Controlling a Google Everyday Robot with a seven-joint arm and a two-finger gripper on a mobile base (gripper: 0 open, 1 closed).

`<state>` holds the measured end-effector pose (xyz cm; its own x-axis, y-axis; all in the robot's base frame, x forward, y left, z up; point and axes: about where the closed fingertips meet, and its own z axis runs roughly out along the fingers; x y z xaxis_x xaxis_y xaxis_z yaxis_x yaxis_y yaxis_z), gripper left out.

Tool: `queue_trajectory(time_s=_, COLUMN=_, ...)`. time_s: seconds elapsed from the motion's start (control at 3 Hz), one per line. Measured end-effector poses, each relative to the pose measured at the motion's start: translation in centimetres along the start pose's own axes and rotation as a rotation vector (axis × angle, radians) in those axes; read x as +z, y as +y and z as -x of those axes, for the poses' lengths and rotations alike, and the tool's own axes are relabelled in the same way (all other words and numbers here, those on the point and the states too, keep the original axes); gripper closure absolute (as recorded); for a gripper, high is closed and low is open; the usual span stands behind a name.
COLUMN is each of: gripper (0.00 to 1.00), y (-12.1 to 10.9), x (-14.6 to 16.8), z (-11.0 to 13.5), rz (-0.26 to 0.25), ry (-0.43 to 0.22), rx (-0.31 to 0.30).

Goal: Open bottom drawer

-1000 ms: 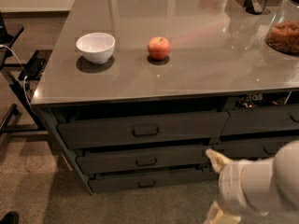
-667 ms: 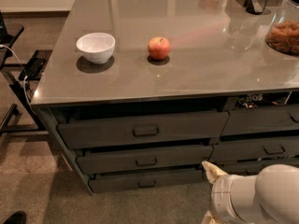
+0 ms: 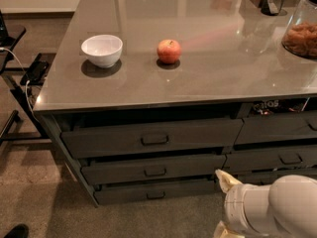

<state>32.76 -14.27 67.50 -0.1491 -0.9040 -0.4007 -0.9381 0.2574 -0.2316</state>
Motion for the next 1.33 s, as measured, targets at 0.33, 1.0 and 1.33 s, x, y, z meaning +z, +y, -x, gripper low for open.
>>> queue_trajectory(time_s=0.33, gripper=0.00, y=-3.6, x=3.3, z=-1.3, rz=-0.070, ry=-0.032, rx=-0.048)
queue_trajectory(time_s=1.0, gripper=0.00, y=-9.8, x=11.8, z=-3.1, rz=-0.083, ry=-0.073, rx=-0.133)
queue_trajectory(time_s=1.33, gripper=0.00, y=-9.8, x=11.7, z=-3.1, rz=-0.084, ry=-0.073, rx=-0.133)
